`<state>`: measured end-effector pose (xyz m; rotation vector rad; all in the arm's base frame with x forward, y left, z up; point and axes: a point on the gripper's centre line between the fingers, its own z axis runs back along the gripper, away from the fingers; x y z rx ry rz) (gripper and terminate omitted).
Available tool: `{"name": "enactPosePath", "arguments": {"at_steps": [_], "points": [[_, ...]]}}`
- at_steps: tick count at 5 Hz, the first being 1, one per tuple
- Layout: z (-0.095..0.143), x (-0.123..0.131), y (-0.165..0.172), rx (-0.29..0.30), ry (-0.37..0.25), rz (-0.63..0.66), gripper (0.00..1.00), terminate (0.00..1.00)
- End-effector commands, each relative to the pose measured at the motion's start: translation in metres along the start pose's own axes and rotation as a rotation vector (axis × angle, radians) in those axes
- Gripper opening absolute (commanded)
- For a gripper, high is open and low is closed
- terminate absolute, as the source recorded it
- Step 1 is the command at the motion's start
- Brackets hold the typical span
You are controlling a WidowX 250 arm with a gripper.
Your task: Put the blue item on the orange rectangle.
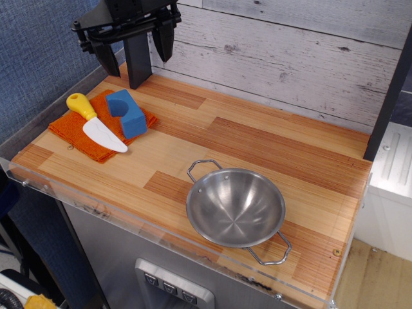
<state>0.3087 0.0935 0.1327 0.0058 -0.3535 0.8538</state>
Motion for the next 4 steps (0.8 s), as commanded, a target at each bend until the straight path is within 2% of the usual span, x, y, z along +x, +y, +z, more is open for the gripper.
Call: {"name": "enactPosePath", "arguments": {"at_steps": [1, 3, 4], "points": [[0.013, 0.0001, 0.003, -0.021, -0.033, 0.001, 1.0, 0.0], [0.013, 0.0001, 0.003, -0.021, -0.033, 0.001, 1.0, 0.0], [0.013, 0.0001, 0.003, -0.021, -0.033, 0.001, 1.0, 1.0]]}}
